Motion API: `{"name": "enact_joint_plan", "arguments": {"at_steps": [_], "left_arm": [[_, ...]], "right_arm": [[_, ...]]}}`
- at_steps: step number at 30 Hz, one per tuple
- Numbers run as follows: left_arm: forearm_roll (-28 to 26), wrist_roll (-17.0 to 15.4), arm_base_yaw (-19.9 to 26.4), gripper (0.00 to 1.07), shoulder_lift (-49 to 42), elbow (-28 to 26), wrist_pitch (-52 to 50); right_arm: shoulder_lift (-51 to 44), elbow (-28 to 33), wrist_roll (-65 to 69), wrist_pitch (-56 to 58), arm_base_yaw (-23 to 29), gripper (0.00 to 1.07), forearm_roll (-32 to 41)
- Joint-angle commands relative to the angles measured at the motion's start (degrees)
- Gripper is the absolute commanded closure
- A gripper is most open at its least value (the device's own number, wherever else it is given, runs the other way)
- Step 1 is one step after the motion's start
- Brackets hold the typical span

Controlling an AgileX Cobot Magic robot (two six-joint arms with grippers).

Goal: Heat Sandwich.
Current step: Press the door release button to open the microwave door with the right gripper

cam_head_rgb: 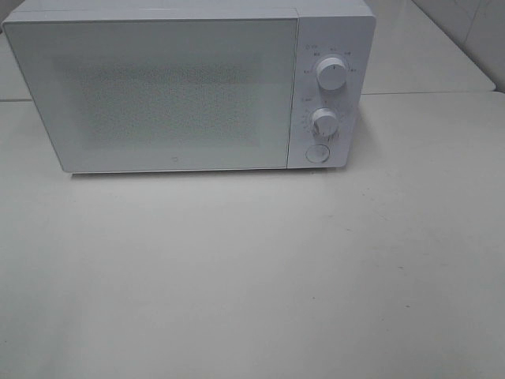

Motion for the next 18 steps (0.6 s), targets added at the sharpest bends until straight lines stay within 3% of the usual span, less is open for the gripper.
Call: {"name": "enact_joint_plan", "arguments": {"at_steps": [1, 18], "left_arm": [[-0.46, -0.17, 0.29, 0.10, -0.97, 0.00, -0.52], [-0.46, -0.17, 0.29, 0.10, -0.34, 0.00, -0.52]], "right_arm": [[-2.69, 1.72, -0.52, 1.32, -2.23, 0.31, -0.52], [-2.69, 4.01, -0.69, -4.93, -2.23, 0.31, -0.80]]}}
